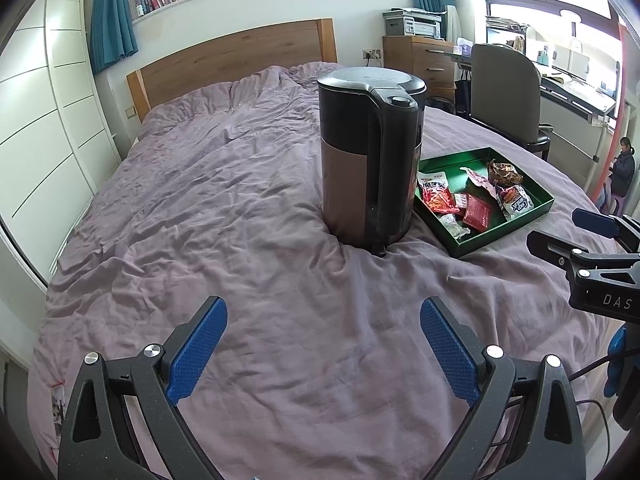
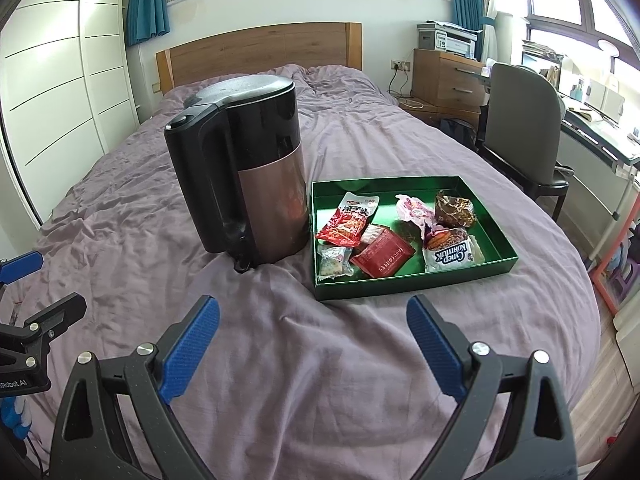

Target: Organize snacks

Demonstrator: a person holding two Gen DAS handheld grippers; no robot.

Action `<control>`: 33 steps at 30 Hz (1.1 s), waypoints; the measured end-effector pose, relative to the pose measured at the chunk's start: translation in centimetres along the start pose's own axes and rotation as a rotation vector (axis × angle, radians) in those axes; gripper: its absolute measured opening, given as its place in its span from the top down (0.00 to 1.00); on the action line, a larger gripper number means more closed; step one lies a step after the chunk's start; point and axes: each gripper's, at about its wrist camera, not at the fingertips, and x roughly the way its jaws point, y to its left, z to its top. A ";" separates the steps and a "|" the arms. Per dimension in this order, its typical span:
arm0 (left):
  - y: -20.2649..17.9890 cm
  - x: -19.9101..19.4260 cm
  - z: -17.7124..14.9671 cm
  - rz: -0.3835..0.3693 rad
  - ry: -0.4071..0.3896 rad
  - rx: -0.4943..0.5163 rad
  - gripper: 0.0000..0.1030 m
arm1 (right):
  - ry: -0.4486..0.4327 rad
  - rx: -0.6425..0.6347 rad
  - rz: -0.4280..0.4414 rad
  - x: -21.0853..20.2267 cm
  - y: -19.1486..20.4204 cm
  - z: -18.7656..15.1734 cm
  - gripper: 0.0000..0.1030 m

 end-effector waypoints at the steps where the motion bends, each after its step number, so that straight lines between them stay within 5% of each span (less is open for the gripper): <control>1: 0.0 0.0 0.0 -0.001 0.001 -0.001 0.08 | 0.001 0.000 -0.001 0.0 0.0 0.0 0.00; 33: -0.1 0.1 -0.2 0.012 -0.018 -0.016 0.08 | 0.025 -0.015 -0.005 0.8 0.4 -0.4 0.00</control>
